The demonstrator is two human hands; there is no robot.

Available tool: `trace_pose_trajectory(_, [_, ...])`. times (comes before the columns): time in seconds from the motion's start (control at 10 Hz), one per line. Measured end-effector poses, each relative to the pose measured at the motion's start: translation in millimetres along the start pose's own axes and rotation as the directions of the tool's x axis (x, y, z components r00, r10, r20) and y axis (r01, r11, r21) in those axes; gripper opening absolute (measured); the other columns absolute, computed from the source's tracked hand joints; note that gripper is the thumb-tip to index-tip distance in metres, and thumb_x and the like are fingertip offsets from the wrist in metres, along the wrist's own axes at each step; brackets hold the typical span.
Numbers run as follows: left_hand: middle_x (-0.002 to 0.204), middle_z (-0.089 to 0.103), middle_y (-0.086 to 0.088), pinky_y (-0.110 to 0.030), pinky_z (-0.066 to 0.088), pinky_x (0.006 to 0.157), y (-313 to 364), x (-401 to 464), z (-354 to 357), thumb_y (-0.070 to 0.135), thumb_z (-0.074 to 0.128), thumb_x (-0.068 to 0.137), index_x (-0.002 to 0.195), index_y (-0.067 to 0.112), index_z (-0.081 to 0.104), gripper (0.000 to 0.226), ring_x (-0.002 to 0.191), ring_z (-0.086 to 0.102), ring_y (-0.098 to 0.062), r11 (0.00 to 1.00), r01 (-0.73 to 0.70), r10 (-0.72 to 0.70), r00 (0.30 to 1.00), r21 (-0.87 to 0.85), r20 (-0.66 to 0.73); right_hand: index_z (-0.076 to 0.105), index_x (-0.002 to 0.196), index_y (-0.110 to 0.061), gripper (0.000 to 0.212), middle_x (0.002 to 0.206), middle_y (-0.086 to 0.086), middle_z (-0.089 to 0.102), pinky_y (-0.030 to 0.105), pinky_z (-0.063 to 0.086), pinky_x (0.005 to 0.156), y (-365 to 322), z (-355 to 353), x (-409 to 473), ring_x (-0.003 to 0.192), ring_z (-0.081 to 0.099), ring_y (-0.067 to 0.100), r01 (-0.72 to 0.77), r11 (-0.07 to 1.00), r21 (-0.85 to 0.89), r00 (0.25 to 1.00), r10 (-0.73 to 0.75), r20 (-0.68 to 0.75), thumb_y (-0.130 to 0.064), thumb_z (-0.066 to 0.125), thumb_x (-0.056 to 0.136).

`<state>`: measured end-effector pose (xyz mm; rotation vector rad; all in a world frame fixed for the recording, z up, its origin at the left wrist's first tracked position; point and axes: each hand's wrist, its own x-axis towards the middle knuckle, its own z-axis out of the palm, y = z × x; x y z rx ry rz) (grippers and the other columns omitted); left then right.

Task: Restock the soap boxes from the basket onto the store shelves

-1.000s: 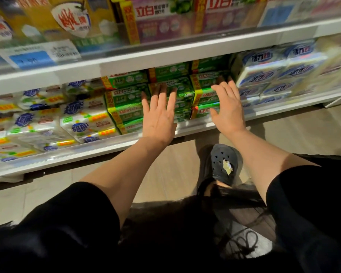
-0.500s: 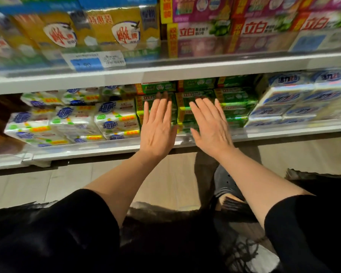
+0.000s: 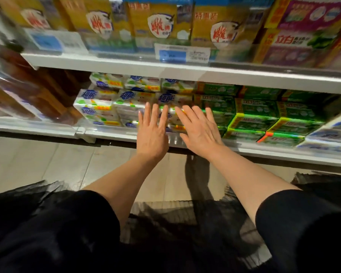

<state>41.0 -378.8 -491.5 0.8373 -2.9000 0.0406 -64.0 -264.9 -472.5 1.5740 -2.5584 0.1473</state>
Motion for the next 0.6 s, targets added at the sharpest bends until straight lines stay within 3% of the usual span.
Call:
trace_pose_trajectory(0.1, [0.16, 0.007, -0.016, -0.046, -0.006, 0.119, -3, 6, 0, 0.021, 0.05, 0.096, 0.154, 0.013, -0.004, 0.08, 0.149, -0.004, -0.034, 1.0, -0.029, 0.029, 1.0, 0.009, -0.011, 0.023, 0.149, -0.02, 0.081, 0.145, 0.002, 0.038, 0.051, 0.02, 0.113, -3, 7, 3, 0.133, 0.033, 0.025, -0.03, 0.996, -0.081, 1.0, 0.03, -0.007, -0.032, 0.068, 0.083])
trace_pose_trajectory(0.3, [0.161, -0.007, -0.015, -0.044, -0.013, 0.117, 0, -1, 0, 0.019, 0.046, 0.096, 0.152, 0.016, -0.018, 0.084, 0.148, -0.014, -0.032, 1.0, -0.025, 0.025, 1.0, 0.015, 0.016, 0.026, 0.148, -0.02, 0.085, 0.144, 0.002, 0.04, 0.051, 0.018, 0.114, -6, 8, -2, 0.132, 0.034, 0.025, -0.043, 0.993, -0.114, 0.999, 0.04, -0.032, -0.028, 0.073, 0.077])
trace_pose_trajectory(0.5, [0.162, -0.011, -0.011, -0.047, -0.008, 0.12, -9, 0, -9, 0.026, 0.051, 0.095, 0.152, 0.02, -0.017, 0.088, 0.148, -0.016, -0.027, 0.997, -0.069, 0.07, 0.996, -0.021, 0.048, 0.006, 0.153, -0.023, 0.087, 0.159, 0.001, 0.017, 0.046, -0.001, 0.118, -3, -4, -8, 0.146, 0.013, 0.024, -0.07, 0.997, -0.015, 0.996, 0.071, 0.046, -0.033, 0.062, 0.088])
trace_pose_trajectory(0.6, [0.161, -0.018, -0.008, -0.051, -0.006, 0.12, -14, -6, -15, 0.024, 0.055, 0.094, 0.152, 0.021, -0.018, 0.093, 0.147, -0.021, -0.026, 0.996, -0.089, 0.09, 0.995, -0.03, 0.033, 0.004, 0.154, -0.021, 0.088, 0.161, 0.002, 0.01, 0.046, -0.005, 0.119, 3, -15, -24, 0.148, 0.005, 0.023, -0.149, 0.989, -0.02, 0.988, 0.15, 0.04, -0.032, 0.062, 0.089])
